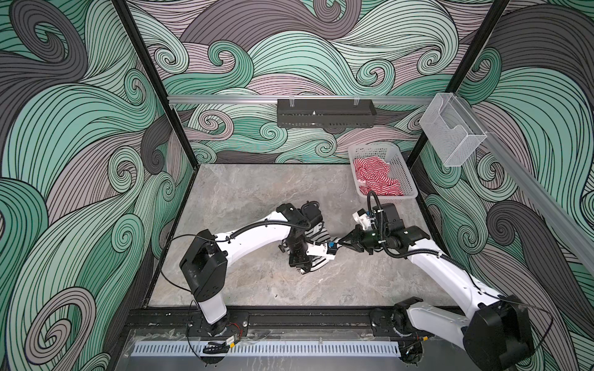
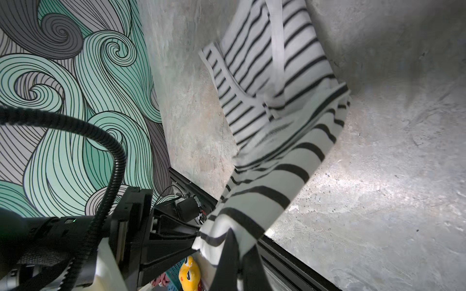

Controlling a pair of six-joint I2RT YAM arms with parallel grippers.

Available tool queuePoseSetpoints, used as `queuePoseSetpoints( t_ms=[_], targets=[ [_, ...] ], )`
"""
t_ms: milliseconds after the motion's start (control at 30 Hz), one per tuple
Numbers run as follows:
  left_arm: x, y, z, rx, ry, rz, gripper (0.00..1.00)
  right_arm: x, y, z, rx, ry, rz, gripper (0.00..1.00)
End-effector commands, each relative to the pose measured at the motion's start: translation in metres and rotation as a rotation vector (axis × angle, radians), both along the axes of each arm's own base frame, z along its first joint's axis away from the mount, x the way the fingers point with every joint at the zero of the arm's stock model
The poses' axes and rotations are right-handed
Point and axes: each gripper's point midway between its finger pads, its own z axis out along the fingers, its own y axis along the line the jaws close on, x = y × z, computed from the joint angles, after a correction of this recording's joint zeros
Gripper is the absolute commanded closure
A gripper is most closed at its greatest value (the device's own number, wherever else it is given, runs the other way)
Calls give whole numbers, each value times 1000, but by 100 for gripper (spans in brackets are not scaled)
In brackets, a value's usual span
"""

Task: Fold and stack tank tops
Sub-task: Fold the tank top at the center of the table.

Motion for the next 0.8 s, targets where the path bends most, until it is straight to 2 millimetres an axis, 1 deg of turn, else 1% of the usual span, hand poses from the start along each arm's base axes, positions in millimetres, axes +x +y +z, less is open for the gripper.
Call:
queuePoseSetpoints(
  t_ms=[0, 33, 100, 167, 233, 300, 433, 533, 633, 700, 767],
  targets=[
    [-17, 2, 43, -73, 95, 13, 100, 5, 2, 19, 23, -9, 23, 97],
    [-11, 1, 46, -91, 88, 29, 100, 12, 2, 22, 23, -21, 23, 97],
    [9, 1, 44, -114, 58, 77, 100, 28, 8, 27, 39, -36, 33, 97],
    [31, 5, 36, -118, 37, 127, 100, 48, 16, 30, 60, -50, 46, 97],
    [46, 12, 27, -97, 31, 160, 100, 66, 24, 26, 69, -46, 59, 97],
    [57, 20, 16, -72, 48, 182, 100, 82, 31, 18, 71, -32, 78, 97],
    [75, 40, -8, -39, 86, 250, 100, 109, 45, -12, 66, 25, 103, 98],
    [87, 53, -19, -43, 102, 303, 100, 126, 51, -34, 49, 59, 116, 99],
    [99, 64, -30, -36, 111, 346, 100, 142, 65, -46, 65, 74, 122, 99],
    [101, 72, -37, -27, 130, 363, 100, 149, 77, -49, 64, 67, 141, 99],
    [103, 78, -44, -20, 147, 379, 100, 152, 89, -51, 26, 59, 173, 97]
  ],
)
